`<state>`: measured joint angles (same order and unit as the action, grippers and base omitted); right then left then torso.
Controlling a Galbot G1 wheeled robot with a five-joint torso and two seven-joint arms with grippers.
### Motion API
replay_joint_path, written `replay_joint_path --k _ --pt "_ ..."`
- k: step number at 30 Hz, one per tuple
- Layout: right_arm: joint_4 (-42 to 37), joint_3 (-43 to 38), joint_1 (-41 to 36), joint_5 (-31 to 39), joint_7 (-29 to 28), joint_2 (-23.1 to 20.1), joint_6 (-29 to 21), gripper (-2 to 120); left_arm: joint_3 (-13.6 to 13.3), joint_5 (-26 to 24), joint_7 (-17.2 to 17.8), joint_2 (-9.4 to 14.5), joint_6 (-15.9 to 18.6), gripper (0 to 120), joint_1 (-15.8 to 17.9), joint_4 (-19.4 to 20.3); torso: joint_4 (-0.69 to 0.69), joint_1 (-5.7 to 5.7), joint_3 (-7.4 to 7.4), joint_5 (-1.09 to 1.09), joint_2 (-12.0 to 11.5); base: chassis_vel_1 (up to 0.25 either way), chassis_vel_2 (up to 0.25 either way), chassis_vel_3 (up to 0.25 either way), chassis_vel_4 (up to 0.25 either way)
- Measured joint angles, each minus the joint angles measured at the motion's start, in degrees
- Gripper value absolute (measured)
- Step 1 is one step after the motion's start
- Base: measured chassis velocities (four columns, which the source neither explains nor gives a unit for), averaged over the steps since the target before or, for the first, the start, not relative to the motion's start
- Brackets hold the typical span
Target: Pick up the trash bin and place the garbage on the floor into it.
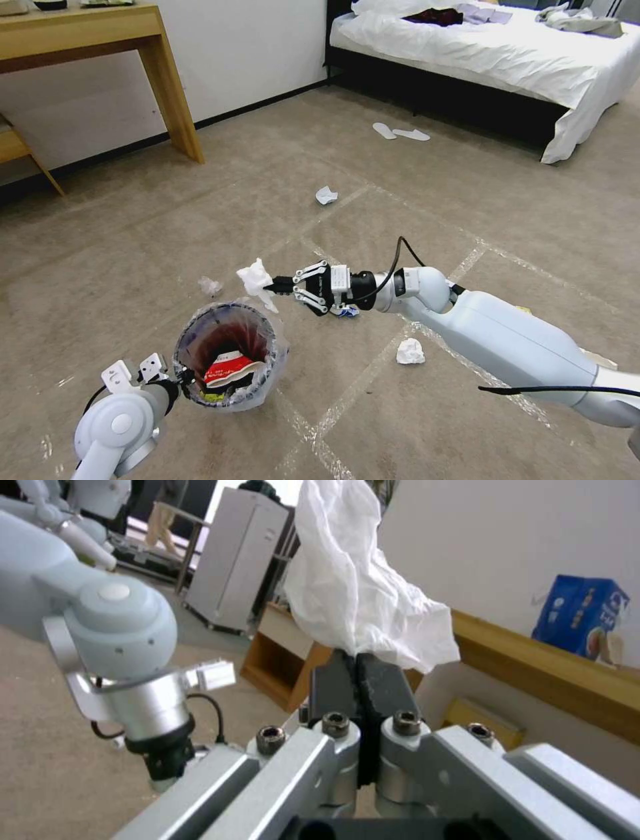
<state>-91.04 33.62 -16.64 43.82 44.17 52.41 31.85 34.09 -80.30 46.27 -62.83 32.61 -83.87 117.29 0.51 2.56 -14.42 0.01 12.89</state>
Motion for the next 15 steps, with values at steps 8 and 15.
replay_joint_path --k 8,15 --pt "2.7 2.3 0.2 -1.8 0.5 1.5 0.3 0 0.0 0.0 0.0 -0.2 0.0 0 0.0 0.1 0.00 0.00 0.00 0.00 0.0 0.000 0.000 0.000 0.000" --pt "4.9 4.4 0.8 -3.3 0.9 3.0 0.8 0 -0.3 0.4 0.0 -0.5 0.0 0 0.0 0.1 0.00 0.00 0.00 0.00 0.0 0.000 0.000 0.000 0.000"
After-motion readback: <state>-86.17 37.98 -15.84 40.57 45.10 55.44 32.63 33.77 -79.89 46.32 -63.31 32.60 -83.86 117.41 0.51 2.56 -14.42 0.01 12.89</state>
